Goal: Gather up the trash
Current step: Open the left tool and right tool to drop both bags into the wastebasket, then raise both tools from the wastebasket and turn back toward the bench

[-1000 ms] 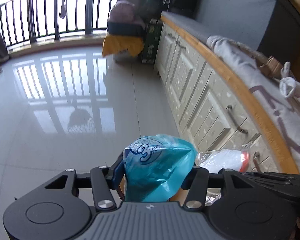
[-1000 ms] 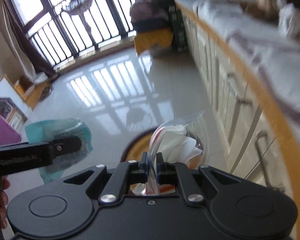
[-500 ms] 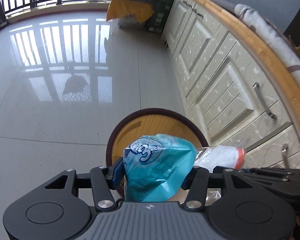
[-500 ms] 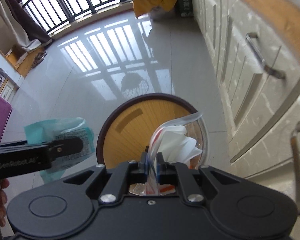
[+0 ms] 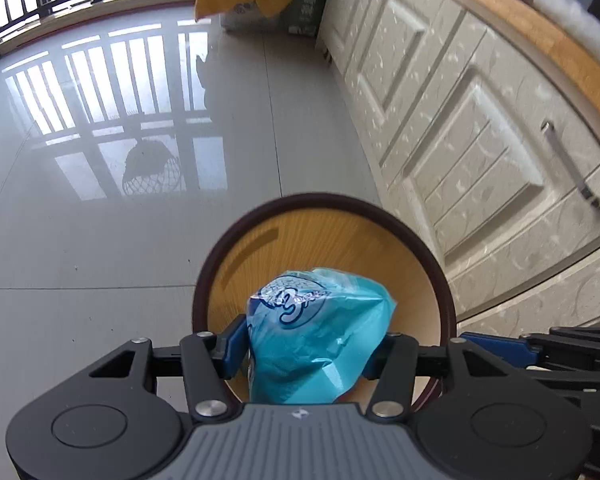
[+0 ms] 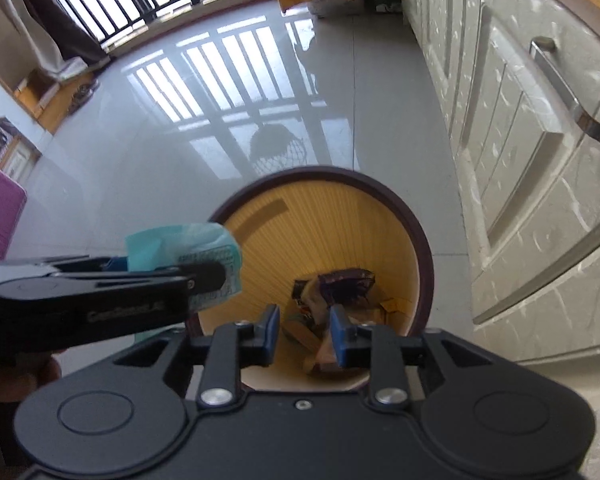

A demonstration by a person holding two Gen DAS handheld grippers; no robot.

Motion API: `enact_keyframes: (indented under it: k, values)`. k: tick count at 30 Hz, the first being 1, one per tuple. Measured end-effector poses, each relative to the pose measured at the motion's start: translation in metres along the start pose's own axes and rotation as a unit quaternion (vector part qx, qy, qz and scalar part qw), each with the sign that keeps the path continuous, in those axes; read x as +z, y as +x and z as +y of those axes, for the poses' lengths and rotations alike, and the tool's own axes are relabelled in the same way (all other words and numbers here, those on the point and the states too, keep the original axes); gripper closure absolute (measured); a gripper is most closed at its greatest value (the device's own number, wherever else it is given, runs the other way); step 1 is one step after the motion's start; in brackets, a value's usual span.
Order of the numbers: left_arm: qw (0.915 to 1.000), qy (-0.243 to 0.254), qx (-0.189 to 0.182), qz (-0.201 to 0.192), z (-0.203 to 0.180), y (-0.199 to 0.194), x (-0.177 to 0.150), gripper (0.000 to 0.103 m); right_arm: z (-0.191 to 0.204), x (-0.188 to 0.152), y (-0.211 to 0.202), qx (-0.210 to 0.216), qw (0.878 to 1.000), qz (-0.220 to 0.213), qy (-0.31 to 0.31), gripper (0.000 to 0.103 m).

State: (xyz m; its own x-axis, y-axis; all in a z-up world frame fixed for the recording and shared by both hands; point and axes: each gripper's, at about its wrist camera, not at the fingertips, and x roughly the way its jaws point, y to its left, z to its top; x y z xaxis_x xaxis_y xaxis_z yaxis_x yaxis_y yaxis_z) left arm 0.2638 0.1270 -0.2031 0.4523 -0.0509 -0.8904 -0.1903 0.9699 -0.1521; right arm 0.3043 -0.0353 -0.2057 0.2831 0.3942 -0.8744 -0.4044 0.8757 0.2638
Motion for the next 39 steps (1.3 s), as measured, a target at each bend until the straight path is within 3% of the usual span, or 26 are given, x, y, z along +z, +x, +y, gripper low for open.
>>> enact_keyframes:
  k: [3,9,14,16,24,35,39]
  values:
    - [1.0,0.003,0.0,0.01,-0.001,0.007,-0.001,0.049,-0.004,0.001,0.003,-0.005,1.0,0.01,0.001,0.074]
    - [0.9995,-0.012,-0.014,0.025,-0.001,0.019,0.002,0.046,-0.009,0.0,0.005,-0.025,0.999,0.029,-0.004,0.065]
    - [0.9992,0.013,0.007,0.036,-0.006,0.02,0.002,0.02,-0.01,0.0,0.002,-0.039,0.999,0.028,-0.006,0.054]
    - [0.9992,0.008,0.008,0.039,-0.004,0.018,0.002,0.016,-0.012,-0.001,0.002,-0.041,0.999,0.033,-0.006,0.051]
    - [0.9976,0.024,0.027,0.06,0.002,0.009,-0.005,0.011,-0.011,-0.004,-0.002,-0.044,0.998,0.041,-0.022,0.045]
    - [0.998,0.016,0.03,0.054,0.012,-0.018,-0.007,0.0,-0.008,-0.003,-0.023,-0.047,0.998,0.027,-0.033,0.016]
    - [0.9984,0.017,0.035,0.041,0.016,-0.035,-0.003,0.0,-0.007,-0.003,-0.035,-0.049,0.998,0.012,-0.03,0.01]
